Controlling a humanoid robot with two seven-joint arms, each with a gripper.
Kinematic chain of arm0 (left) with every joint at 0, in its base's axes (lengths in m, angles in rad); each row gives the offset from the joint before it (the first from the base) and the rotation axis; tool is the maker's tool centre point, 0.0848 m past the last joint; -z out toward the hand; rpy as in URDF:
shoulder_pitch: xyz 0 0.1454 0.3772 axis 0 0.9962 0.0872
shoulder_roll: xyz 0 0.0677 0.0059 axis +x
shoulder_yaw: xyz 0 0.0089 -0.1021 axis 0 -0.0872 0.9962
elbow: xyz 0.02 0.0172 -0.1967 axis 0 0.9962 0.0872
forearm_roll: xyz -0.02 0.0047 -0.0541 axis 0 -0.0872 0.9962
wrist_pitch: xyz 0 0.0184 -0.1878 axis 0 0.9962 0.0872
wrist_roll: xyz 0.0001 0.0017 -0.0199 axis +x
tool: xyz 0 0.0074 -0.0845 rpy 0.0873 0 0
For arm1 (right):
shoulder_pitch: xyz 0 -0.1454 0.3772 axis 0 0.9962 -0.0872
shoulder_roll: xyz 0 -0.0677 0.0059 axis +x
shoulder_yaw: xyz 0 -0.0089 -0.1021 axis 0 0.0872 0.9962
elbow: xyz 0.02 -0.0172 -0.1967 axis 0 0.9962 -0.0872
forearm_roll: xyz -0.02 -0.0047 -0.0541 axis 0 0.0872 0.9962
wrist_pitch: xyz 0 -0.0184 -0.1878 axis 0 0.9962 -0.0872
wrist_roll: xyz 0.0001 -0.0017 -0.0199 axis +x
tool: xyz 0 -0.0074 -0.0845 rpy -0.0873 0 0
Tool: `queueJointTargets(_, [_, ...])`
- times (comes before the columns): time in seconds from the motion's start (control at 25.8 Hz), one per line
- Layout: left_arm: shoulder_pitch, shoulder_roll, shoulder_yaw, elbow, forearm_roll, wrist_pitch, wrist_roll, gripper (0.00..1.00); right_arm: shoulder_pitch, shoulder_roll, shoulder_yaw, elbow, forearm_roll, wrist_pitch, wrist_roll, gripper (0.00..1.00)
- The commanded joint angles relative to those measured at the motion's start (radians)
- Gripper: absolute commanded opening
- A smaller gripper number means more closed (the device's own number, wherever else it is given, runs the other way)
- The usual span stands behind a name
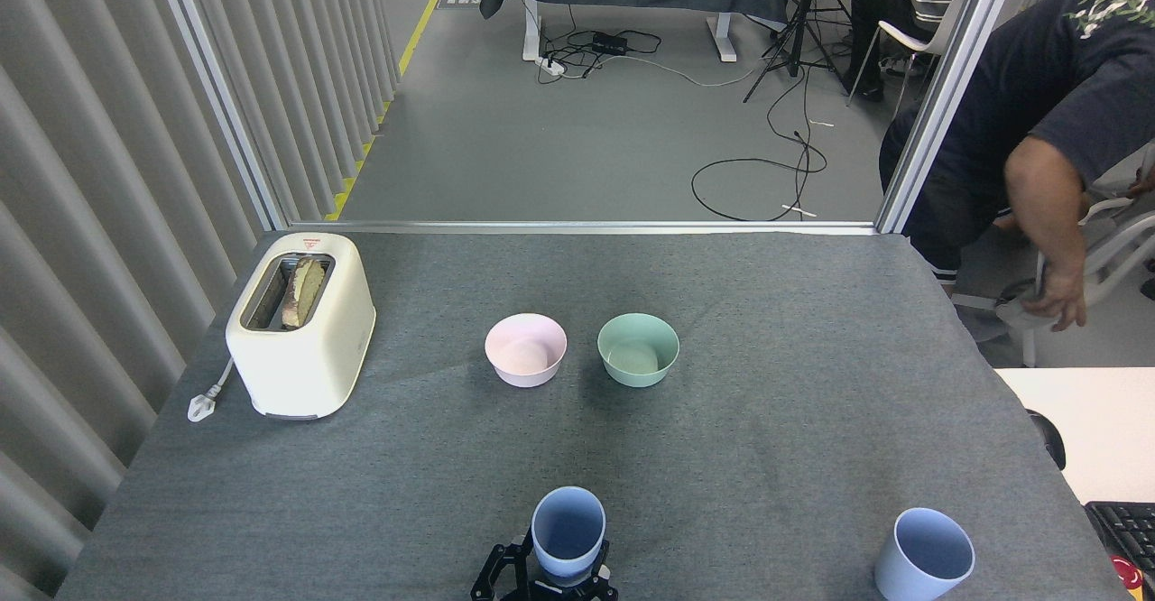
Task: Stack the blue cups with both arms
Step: 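Grasp the blue cup nearest the left gripper and slide it toward the center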
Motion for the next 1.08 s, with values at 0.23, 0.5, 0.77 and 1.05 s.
queueJointTargets(0.23, [-0.074,-0.009,0.008,0.072,0.011,0.005,0.002,0.67,0.001,0.0,0.0,0.003,-0.002,0.0,-0.004,1.0])
queueJointTargets(0.5, [-0.083,-0.009,0.01,0.081,0.017,0.018,0.002,0.89,0.001,0.0,0.002,0.001,-0.002,0.012,-0.006,1.0])
queueJointTargets(0.77, [-0.071,-0.003,0.01,0.054,0.033,0.035,0.0,1.0,0.001,0.0,0.002,0.001,-0.002,0.012,-0.006,1.0])
queueJointTargets(1.05, [0.08,0.047,0.014,-0.096,0.03,0.025,0.0,1.0,0.001,0.0,0.002,0.001,-0.002,0.012,-0.006,1.0])
